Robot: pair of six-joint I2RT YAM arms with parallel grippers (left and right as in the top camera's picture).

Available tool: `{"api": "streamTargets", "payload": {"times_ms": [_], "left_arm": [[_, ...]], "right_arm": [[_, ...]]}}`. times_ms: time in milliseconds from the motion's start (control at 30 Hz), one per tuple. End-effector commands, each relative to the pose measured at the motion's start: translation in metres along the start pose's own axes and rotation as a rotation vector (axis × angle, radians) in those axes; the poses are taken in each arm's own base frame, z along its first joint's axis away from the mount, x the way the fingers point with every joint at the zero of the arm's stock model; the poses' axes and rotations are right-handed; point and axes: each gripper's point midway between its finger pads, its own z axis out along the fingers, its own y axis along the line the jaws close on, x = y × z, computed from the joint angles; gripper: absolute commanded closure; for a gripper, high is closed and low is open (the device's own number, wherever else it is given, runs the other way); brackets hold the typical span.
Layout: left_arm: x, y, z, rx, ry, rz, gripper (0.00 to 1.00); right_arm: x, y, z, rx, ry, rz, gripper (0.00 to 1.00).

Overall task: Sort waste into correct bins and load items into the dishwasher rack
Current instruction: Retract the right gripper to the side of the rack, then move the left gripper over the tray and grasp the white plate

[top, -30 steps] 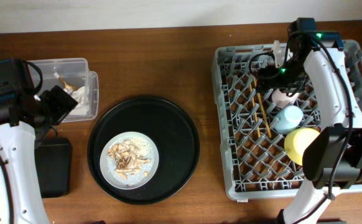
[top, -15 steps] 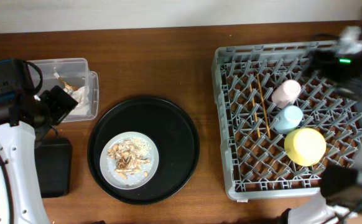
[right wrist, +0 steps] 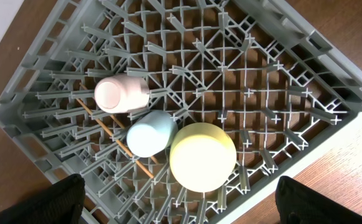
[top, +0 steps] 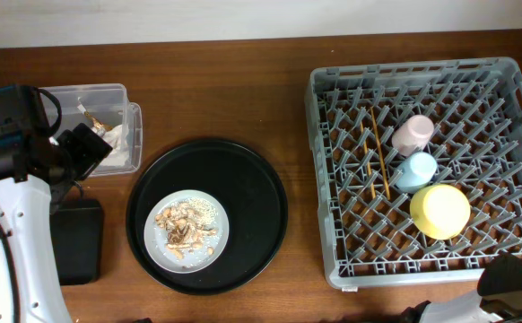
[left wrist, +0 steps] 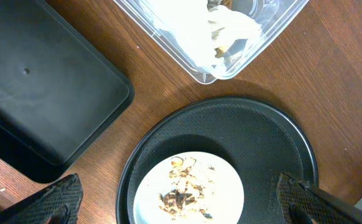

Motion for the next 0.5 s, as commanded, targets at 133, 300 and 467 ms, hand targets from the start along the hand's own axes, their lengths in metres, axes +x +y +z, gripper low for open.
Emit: {"api": "streamTargets", "payload": {"times_ms": [133,300,467], "left_arm": [[0.002,-0.004,-0.001,0.028,0.016,-0.012,0.01],[0.035,-0.031,-0.007,0.196,0.192,-0.018,0.01],[0.103,-0.068,-0.030,0.383,0.429,0.228,0.01]], "right_arm": [[0.000,0.001,0.002,-0.008,0.010,0.013,0.02],[0.000,0.001,0.002,-0.008,0.010,0.013,0.01],[0.000,0.001,0.002,-0.008,0.010,0.013,0.02]]}}
